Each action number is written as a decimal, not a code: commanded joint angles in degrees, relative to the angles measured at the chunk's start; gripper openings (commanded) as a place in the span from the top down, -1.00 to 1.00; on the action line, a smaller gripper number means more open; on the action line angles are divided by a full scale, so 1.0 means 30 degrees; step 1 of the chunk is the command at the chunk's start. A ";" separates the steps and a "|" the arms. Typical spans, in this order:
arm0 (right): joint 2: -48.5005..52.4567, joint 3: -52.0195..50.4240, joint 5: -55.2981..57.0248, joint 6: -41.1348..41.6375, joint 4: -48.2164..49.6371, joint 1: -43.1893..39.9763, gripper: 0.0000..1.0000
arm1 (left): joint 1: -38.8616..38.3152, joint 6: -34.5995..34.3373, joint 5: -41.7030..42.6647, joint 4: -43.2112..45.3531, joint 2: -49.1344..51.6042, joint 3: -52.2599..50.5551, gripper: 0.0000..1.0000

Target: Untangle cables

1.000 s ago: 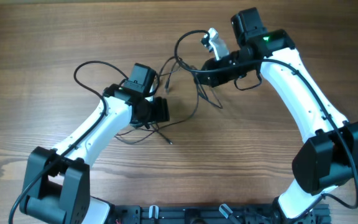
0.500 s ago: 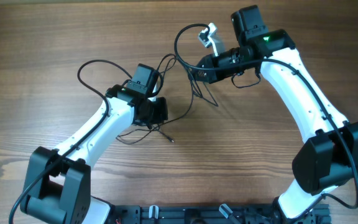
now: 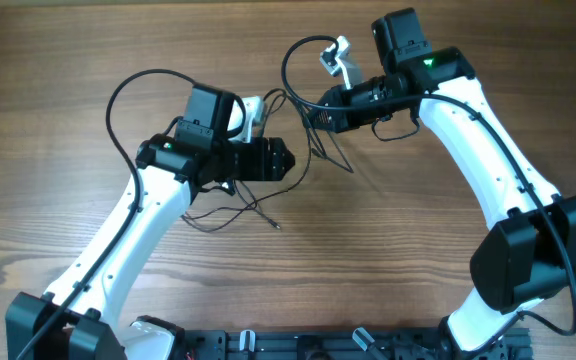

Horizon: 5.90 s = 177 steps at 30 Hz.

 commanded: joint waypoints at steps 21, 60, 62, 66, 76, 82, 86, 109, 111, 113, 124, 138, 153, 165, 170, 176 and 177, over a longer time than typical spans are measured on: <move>-0.0459 0.0357 0.0036 0.0612 0.0277 -0.0204 0.91 | -0.2040 0.0189 -0.5588 -0.0459 0.2885 0.0102 0.17; -0.0379 0.0328 0.6040 0.4160 -0.0051 -0.2244 0.87 | -0.0984 -0.1049 -0.2783 -0.0102 0.2878 0.0102 -0.51; -0.0270 0.0277 0.9202 0.4262 -0.0845 -0.2251 0.53 | -0.0984 -0.1071 -0.3249 -0.0233 0.2878 0.0102 -0.51; -0.0022 0.0168 1.3981 0.4277 -0.1311 -0.2251 0.36 | -0.1005 -0.2215 -0.3220 -0.0095 0.3060 0.0102 -0.57; 0.1836 -0.0095 1.5926 0.2477 -0.0051 -0.2463 0.35 | -0.1005 -0.2208 -0.3228 -0.0743 0.3548 0.0102 -0.55; 0.3126 -0.0095 1.5395 0.2572 0.0831 -0.2463 0.32 | -0.1005 -0.2208 -0.3228 -0.0743 0.3548 0.0102 -0.55; 0.3708 -0.0095 1.4593 0.2565 0.1865 -0.2463 0.34 | -0.1005 -0.2208 -0.3228 -0.0743 0.3548 0.0102 -0.55; 0.7286 -0.0102 1.4243 0.2579 0.2579 -0.2426 0.37 | -0.1005 -0.2208 -0.3228 -0.0882 0.3548 0.0102 -0.55; 0.7300 -0.0102 1.4178 0.2586 0.2521 -0.2426 0.67 | -0.1005 -0.2208 -0.3228 -0.0882 0.3548 0.0102 -0.55; 0.7293 -0.0095 1.3304 0.2565 0.2419 -0.2426 0.92 | -0.1005 -0.2200 -0.3228 -0.0882 0.3548 0.0102 -0.54; 0.2441 -0.0058 -0.0459 -0.2419 -0.0401 -0.2390 0.91 | -0.1005 -0.2200 -0.3235 -0.0889 0.3548 0.0102 -0.55; -0.1574 -0.0058 -0.3249 -0.5821 -0.3147 -0.2244 0.90 | -0.1005 -0.2200 -0.3242 -0.0889 0.3548 0.0102 -0.55; -0.1574 -0.0058 -0.5472 -0.2776 -0.0896 -0.2157 0.91 | -0.0998 -0.2193 0.5734 0.2608 0.3548 0.0102 -0.79; -0.1574 -0.0058 -0.9500 -0.0714 0.0794 -0.2120 0.91 | -0.1005 -0.2208 0.8721 0.6244 0.3548 0.0102 -0.80; -0.1574 -0.0058 -1.1060 -0.0714 0.1071 -0.2120 0.91 | -0.1005 -0.2208 0.8721 0.7235 0.3548 0.0102 -0.54; -0.1574 -0.0058 -1.1322 -0.0277 0.1865 -0.2120 0.91 | -0.1005 -0.2200 0.8859 0.7541 0.3548 0.0102 -0.01; -0.1574 -0.0058 -1.1162 -0.0262 0.1902 -0.2120 0.91 | -0.0998 -0.2193 0.8837 0.7453 0.3548 0.0102 0.14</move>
